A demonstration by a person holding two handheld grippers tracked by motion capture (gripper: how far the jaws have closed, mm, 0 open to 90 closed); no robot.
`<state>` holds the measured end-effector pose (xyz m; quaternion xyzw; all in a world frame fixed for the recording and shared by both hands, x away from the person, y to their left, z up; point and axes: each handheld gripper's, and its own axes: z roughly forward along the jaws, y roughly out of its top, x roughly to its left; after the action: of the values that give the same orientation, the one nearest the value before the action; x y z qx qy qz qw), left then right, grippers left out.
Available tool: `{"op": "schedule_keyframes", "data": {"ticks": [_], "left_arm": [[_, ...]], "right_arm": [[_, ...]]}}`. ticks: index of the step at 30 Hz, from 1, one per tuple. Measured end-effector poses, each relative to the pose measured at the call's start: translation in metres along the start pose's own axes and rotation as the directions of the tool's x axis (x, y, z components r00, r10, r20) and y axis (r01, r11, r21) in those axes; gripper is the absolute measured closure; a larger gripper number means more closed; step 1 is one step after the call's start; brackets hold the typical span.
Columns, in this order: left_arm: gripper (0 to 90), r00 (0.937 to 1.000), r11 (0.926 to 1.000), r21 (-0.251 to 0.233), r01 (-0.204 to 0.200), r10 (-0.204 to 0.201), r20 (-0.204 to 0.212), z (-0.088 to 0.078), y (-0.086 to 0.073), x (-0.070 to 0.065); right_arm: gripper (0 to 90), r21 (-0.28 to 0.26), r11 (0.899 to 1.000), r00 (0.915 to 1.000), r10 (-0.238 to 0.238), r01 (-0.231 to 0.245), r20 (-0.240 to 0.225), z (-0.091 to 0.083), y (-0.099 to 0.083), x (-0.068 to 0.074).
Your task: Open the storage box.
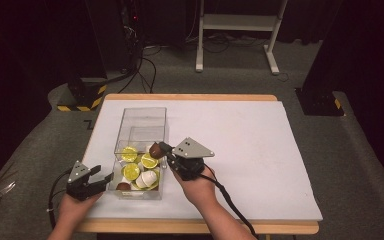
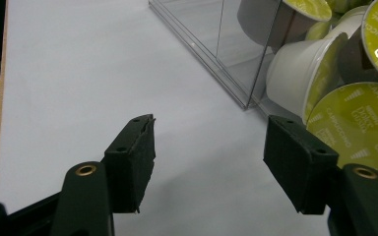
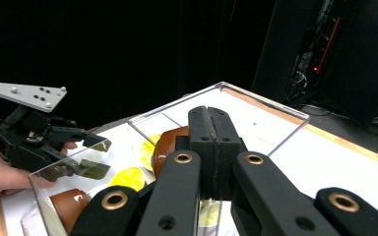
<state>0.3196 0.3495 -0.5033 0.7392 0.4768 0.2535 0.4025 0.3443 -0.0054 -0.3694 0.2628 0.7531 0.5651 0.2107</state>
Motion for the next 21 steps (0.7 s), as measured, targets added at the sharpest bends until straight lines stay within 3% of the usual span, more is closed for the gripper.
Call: {"op": "schedule_keyframes", "data": {"ticks": [21], "left_arm": [[35.7,0.9999,1.0000,0.001,0.002,-0.002,-0.017,0.001,0.000,-0.001]], "right_arm": [[90.0,0.012,1.000,0.9936,0.022,-0.023,0.110,-0.012,-0.007,-0.040]]}}
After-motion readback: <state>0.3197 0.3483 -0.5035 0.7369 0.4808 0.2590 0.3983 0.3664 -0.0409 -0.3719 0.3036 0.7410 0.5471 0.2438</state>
